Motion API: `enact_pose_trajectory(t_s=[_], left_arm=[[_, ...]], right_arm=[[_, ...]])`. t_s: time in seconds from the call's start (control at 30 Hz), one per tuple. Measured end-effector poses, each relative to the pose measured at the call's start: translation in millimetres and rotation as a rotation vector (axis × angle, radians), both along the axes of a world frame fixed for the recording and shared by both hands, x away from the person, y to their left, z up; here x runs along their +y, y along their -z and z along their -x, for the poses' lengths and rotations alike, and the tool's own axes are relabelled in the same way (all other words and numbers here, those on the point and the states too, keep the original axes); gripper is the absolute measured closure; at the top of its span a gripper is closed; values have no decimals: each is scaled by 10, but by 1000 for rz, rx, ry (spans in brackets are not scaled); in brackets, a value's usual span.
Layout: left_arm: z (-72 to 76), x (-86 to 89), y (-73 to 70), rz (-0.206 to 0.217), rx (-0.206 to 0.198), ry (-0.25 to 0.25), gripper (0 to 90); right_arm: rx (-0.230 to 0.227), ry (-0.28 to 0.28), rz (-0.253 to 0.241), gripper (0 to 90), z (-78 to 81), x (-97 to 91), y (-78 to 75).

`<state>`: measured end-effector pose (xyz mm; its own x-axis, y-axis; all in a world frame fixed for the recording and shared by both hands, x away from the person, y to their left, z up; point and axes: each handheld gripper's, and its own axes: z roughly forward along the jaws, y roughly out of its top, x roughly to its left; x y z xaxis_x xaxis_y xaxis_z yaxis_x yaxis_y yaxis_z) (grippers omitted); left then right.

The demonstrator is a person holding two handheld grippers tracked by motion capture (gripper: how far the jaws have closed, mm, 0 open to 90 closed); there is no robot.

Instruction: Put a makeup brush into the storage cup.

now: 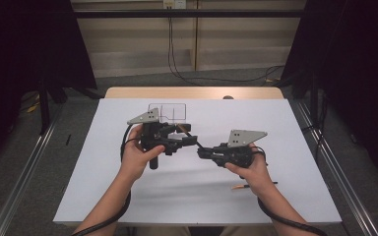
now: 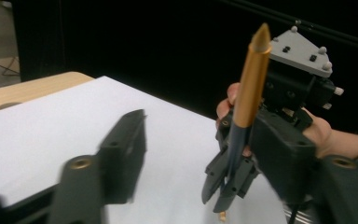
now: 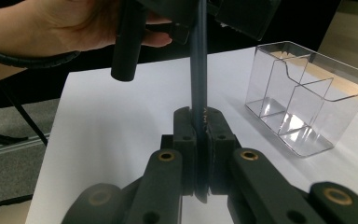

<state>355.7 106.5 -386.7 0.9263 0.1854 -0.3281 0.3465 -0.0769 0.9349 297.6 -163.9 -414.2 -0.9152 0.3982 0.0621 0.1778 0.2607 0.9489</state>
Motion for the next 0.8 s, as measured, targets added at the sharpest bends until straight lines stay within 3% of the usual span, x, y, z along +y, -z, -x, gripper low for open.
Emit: enact_pose_trajectory(t_s=[0.23,0.33,0.47,0.53,0.63,0.8], left_arm=[[0,31,-7,20,12,15,592],[-2,39,-11,58,24,33,686],[3,46,-9,76,39,36,796],[4,44,-7,86,60,45,821],[11,38,-17,83,59,46,829],[14,-9,-50,66,29,46,835]], right_arm=[[-1,22,-2,852,-11,-23,9],[0,31,0,852,-14,-27,12],[7,38,-2,852,-16,-19,18],[8,37,4,851,-20,0,27],[7,35,10,850,-21,12,32],[27,41,25,850,-31,58,49]])
